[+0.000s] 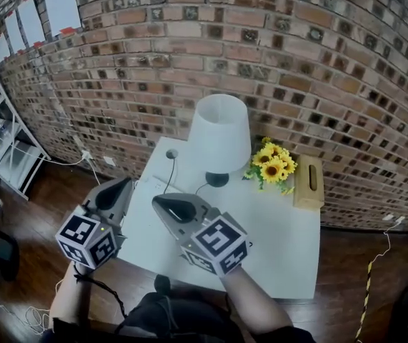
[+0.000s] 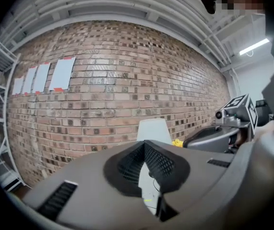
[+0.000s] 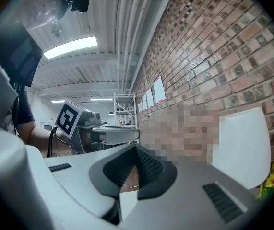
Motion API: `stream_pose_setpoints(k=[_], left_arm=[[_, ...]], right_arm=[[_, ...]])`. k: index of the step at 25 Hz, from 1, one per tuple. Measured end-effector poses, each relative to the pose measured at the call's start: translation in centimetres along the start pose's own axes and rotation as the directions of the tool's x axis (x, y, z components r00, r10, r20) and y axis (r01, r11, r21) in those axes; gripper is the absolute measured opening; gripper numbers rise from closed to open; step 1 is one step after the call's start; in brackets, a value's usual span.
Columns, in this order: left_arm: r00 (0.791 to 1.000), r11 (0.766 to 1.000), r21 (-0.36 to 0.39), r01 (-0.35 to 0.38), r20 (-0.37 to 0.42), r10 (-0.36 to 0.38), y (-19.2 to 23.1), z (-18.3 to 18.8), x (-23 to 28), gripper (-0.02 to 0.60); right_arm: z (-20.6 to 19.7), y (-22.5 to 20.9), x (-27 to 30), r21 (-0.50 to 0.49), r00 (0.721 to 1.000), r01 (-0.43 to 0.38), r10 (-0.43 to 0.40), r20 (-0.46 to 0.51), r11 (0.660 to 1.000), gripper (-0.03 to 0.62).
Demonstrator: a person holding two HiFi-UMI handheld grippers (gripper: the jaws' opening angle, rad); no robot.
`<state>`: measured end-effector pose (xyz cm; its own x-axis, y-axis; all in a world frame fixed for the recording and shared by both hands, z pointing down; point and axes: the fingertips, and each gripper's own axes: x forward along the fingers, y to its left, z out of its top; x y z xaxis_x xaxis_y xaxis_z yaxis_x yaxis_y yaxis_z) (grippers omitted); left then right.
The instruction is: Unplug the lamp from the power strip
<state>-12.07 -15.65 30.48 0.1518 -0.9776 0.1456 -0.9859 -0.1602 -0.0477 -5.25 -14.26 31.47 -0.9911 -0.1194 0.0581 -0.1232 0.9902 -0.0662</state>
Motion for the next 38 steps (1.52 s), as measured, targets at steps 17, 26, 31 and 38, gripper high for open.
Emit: stream_pose_setpoints(k=[17, 26, 31, 38], left_arm=[[0.969, 0.968, -0.029, -0.248, -0.016, 0.247, 4.6, -1.1, -11.0, 0.018], [0.943, 0.943, -0.037, -0.331, -0.007, 0.331, 8.6, -1.7, -16.6, 0.018], [0.927, 0.922, -0.097, -0.375, -0.013, 0.375, 11.5, -3.1, -20.4, 0.018], [0.903, 0.895, -0.13, -0.427, -0.011, 0.429, 17.0, -4.8, -24.9, 0.018]], right_arm=[[1.6, 8.5, 5.5, -0.046, 0.967, -0.246, 0.248, 0.049, 0.968, -0.004], [1.8, 12.7, 9.5, -0.057, 0.945, -0.319, 0.322, 0.054, 0.946, -0.003], [1.4, 15.7, 12.6, -0.057, 0.936, -0.35, 0.352, 0.028, 0.935, -0.003], [1.6, 19.7, 17.7, -0.058, 0.918, -0.396, 0.397, -0.004, 0.916, -0.005]])
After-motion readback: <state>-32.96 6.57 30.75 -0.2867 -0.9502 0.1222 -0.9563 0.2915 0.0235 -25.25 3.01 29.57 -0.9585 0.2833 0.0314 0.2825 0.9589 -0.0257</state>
